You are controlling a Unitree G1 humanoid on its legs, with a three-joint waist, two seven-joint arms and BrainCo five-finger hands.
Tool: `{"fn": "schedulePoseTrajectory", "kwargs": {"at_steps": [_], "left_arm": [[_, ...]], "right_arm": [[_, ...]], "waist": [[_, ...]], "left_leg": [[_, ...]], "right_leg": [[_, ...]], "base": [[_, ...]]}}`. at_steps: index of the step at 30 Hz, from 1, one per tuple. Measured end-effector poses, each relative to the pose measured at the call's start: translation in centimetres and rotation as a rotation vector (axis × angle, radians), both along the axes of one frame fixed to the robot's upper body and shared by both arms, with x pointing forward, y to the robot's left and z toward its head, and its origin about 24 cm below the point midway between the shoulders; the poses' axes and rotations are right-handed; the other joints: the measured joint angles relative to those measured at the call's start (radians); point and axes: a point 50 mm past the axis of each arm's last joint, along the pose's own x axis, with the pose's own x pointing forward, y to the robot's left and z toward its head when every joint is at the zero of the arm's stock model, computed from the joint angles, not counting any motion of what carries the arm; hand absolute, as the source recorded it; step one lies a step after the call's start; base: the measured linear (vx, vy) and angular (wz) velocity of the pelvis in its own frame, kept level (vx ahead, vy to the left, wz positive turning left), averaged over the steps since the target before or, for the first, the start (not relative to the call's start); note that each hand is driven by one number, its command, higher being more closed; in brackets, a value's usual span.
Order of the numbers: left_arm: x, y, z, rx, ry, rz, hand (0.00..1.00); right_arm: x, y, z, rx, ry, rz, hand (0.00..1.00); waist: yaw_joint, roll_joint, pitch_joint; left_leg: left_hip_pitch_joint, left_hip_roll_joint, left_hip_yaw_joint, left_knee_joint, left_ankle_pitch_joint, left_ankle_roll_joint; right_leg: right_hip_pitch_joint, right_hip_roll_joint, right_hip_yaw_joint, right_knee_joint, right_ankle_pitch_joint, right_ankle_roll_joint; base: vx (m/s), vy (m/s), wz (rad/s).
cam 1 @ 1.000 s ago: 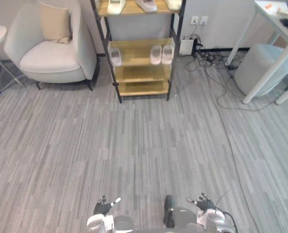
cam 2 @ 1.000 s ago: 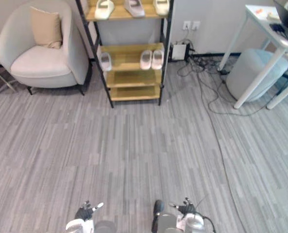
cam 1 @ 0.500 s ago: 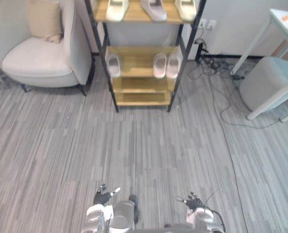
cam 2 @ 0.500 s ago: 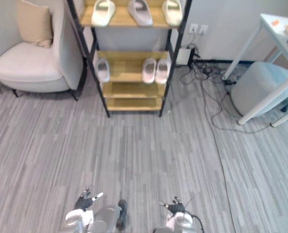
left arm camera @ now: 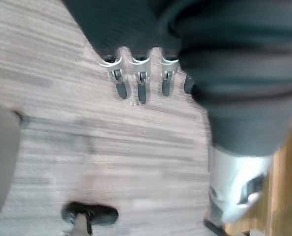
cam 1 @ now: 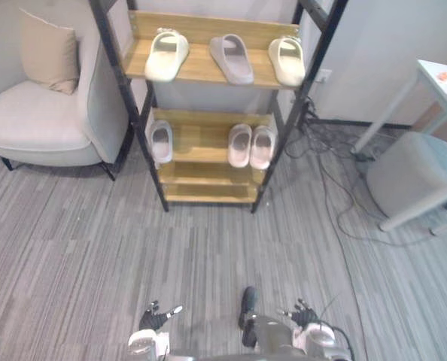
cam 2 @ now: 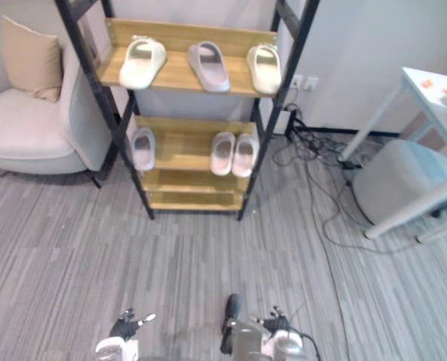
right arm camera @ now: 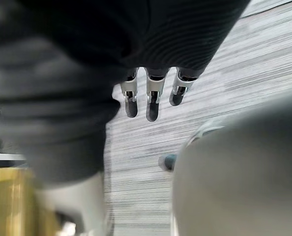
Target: Organize the slippers on the shoe rack
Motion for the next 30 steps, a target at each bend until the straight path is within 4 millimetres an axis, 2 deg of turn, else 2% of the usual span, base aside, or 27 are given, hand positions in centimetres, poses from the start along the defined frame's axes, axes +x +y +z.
{"fn": "schedulePoseTrajectory", "kwargs": {"at_steps": [1,2,4,5,6,7,8,9,10,11,12,13,14,15,16,18,20,22,23,24,26,27,28,29,30], "left_arm": [[0.1,0.1,0.0,-0.001,-0.003,0.008,0.0],[0.2,0.3,0.1,-0.003,-0.007,0.031,0.0],[0.6,0.7,0.4,0.011,-0.032,0.034,0.0],[0.8,1.0,0.6,0.022,-0.043,0.024,0.0],[0.9,1.1,0.6,0.026,-0.044,0.017,0.0],[0.9,1.0,0.6,0.025,-0.044,0.016,0.0],[1.1,1.0,0.7,0.028,-0.051,0.003,0.0],[1.3,1.1,0.8,0.035,-0.059,-0.011,0.0],[1.5,1.1,0.9,0.038,-0.062,-0.016,0.0],[1.5,1.2,0.9,0.041,-0.063,-0.02,0.0],[1.3,1.1,0.8,0.041,-0.055,-0.024,0.0],[1.4,1.2,0.8,0.042,-0.059,-0.026,0.0],[1.5,1.9,1.0,0.064,-0.06,-0.039,0.0],[1.7,2.3,1.1,0.073,-0.064,-0.041,0.0],[1.9,2.7,1.2,0.085,-0.068,-0.043,0.0],[1.8,2.6,1.1,0.082,-0.06,-0.044,0.0],[1.4,2.6,0.9,0.086,-0.037,-0.058,0.0],[1.1,3.1,0.8,0.102,-0.025,-0.071,0.0],[0.9,3.2,0.8,0.111,-0.02,-0.083,0.0],[0.8,3.4,0.8,0.114,-0.016,-0.082,0.0],[0.7,3.3,0.7,0.114,-0.013,-0.082,0.0],[0.6,3.3,0.7,0.114,-0.009,-0.085,0.0],[0.6,3.3,0.7,0.115,-0.009,-0.087,0.0],[0.6,3.3,0.7,0.12,-0.01,-0.094,0.0],[0.6,3.0,0.6,0.113,-0.002,-0.096,0.0]], "right_arm": [[0.0,0.0,0.0,0.0,-0.002,-0.002,0.0],[-0.3,0.0,-0.1,-0.001,0.006,-0.002,0.0],[-0.7,0.6,-0.2,0.011,0.001,-0.014,0.0],[-0.6,0.8,-0.2,0.018,0.002,-0.017,0.0],[-0.4,0.8,-0.2,0.018,-0.003,-0.02,0.0],[-0.4,0.8,-0.1,0.018,-0.004,-0.02,0.0],[0.1,0.9,0.0,0.02,-0.012,-0.017,0.0],[0.2,1.0,0.0,0.024,-0.016,-0.019,0.0],[0.2,1.0,0.0,0.024,-0.015,-0.02,0.0],[0.0,0.9,-0.1,0.021,-0.009,-0.023,0.0],[-0.5,0.5,-0.2,0.005,0.007,-0.023,0.0],[-0.6,0.8,-0.3,0.011,0.012,-0.02,0.0],[-0.7,1.8,-0.5,0.03,0.026,-0.003,0.0],[-0.9,2.3,-0.6,0.042,0.03,0.002,0.0],[-0.9,2.7,-0.7,0.049,0.034,0.008,0.0],[-0.4,2.8,-0.5,0.046,0.025,0.024,0.0],[-0.2,3.1,-0.5,0.059,0.02,0.034,0.0],[-0.1,3.2,-0.5,0.059,0.016,0.045,0.0],[0.0,3.3,-0.4,0.059,0.015,0.051,0.0],[0.1,3.4,-0.4,0.058,0.014,0.067,0.0],[0.3,3.5,-0.3,0.055,0.009,0.078,0.0],[0.4,3.5,-0.3,0.055,0.005,0.079,0.0],[0.4,3.5,-0.3,0.055,0.005,0.079,0.0],[0.2,3.5,-0.4,0.055,0.01,0.077,0.0],[0.3,2.8,-0.3,0.039,0.009,0.076,0.0]], "waist": [[0.001,0.002,0.001],[0.002,0.003,0.004],[0.02,-0.012,0.013],[0.026,-0.027,0.018],[0.026,-0.018,0.016],[0.027,-0.018,0.016],[0.028,-0.017,0.017],[0.031,-0.028,0.023],[0.032,-0.034,0.027],[0.033,-0.039,0.029],[0.043,-0.037,0.025],[0.049,-0.042,0.025],[0.049,-0.085,0.014],[0.049,-0.107,0.013],[0.05,-0.12,0.017],[0.054,-0.113,0.02],[0.052,-0.097,0.025],[0.05,-0.103,0.021],[0.048,-0.104,0.02],[0.044,-0.103,0.019],[0.037,-0.102,0.019],[0.024,-0.103,0.018],[0.023,-0.104,0.018],[0.023,-0.115,0.014],[0.02,-0.104,0.015]], "left_leg": [[-0.025,0.007,0.001,0.067,0.022,-0.003],[-0.136,0.048,0.013,0.311,0.135,-0.02],[-0.255,0.14,0.145,0.548,0.046,0.005],[-0.325,0.16,0.214,0.554,-0.004,0.027],[-0.388,0.158,0.243,0.491,-0.04,0.032],[-0.398,0.156,0.246,0.473,-0.046,0.033],[-0.43,0.131,0.252,0.352,-0.061,0.029],[-0.444,0.078,0.245,0.151,-0.057,0.03],[-0.446,0.052,0.236,0.065,-0.036,0.028],[-0.442,0.01,0.21,-0.1,0.031,0.021],[-0.411,-0.016,0.188,-0.199,0.204,0.02],[-0.399,-0.034,0.196,-0.204,0.199,0.048],[-0.393,-0.07,0.201,-0.212,0.187,0.068],[-0.395,-0.084,0.206,-0.199,0.172,0.077],[-0.392,-0.091,0.216,-0.173,0.149,0.089],[-0.339,-0.09,0.239,-0.167,0.105,0.106],[-0.23,-0.101,0.271,-0.22,0.078,0.129],[-0.177,-0.112,0.278,-0.248,0.067,0.137],[-0.152,-0.115,0.277,-0.27,0.066,0.137],[-0.137,-0.112,0.272,-0.284,0.067,0.137],[-0.129,-0.108,0.26,-0.295,0.067,0.137],[-0.124,-0.106,0.25,-0.297,0.067,0.136],[-0.122,-0.109,0.248,-0.298,0.067,0.132],[-0.114,-0.121,0.246,-0.299,0.061,0.119],[-0.095,-0.117,0.232,-0.302,0.049,0.101]], "right_leg": [[0.016,0.004,-0.008,-0.004,-0.013,-0.004],[0.094,0.017,-0.027,-0.039,-0.041,-0.011],[0.21,0.031,-0.038,-0.105,-0.062,-0.017],[0.267,0.03,-0.036,-0.155,-0.065,-0.014],[0.294,0.028,-0.032,-0.181,-0.07,-0.004],[0.298,0.027,-0.032,-0.185,-0.071,-0.003],[0.307,0.015,-0.028,-0.188,-0.08,0.01],[0.321,-0.015,-0.019,-0.188,-0.094,0.03],[0.328,-0.031,-0.017,-0.187,-0.104,0.044],[0.341,-0.055,-0.016,-0.183,-0.12,0.069],[0.356,-0.065,0.0,-0.183,-0.139,0.103],[0.366,-0.077,0.013,-0.183,-0.145,0.112],[0.371,-0.114,0.011,-0.181,-0.153,0.126],[0.376,-0.131,0.01,-0.179,-0.156,0.136],[0.379,-0.146,0.011,-0.158,-0.153,0.144],[0.324,-0.173,0.037,0.031,-0.167,0.164],[0.217,-0.237,0.048,0.351,-0.17,0.17],[0.17,-0.262,0.021,0.458,-0.208,0.17],[0.152,-0.26,-0.006,0.46,-0.235,0.164],[0.133,-0.242,-0.03,0.41,-0.256,0.158],[0.118,-0.201,-0.046,0.269,-0.26,0.156],[0.118,-0.161,-0.05,0.113,-0.214,0.13],[0.121,-0.155,-0.05,0.077,-0.186,0.121],[0.125,-0.143,-0.048,-0.002,-0.08,0.09],[0.138,-0.139,-0.057,-0.004,-0.058,0.076]], "base": [[0.58,-0.236,0.63],[0.46,-0.172,0.43],[0.43,-0.175,0.28],[0.5,-0.157,0.07],[0.36,-0.084,0.02],[0.26,0.045,-0.07],[0.26,0.11,-0.12],[0.33,0.149,-0.13],[0.3,0.19,-0.08],[0.37,0.278,-0.14],[0.37,0.278,-0.18],[0.4,0.264,-0.1],[0.29,0.139,0.07],[0.37,0.168,0.14],[0.34,0.173,-0.04],[0.29,0.194,-0.24],[0.24,0.196,-0.32],[0.22,0.116,-0.11],[0.25,0.075,0.07],[0.2,0.036,0.14],[0.19,-0.018,0.24],[0.18,-0.059,0.27],[0.14,-0.066,0.2],[0.18,-0.125,0.07],[0.18,-0.116,0.08]]}}
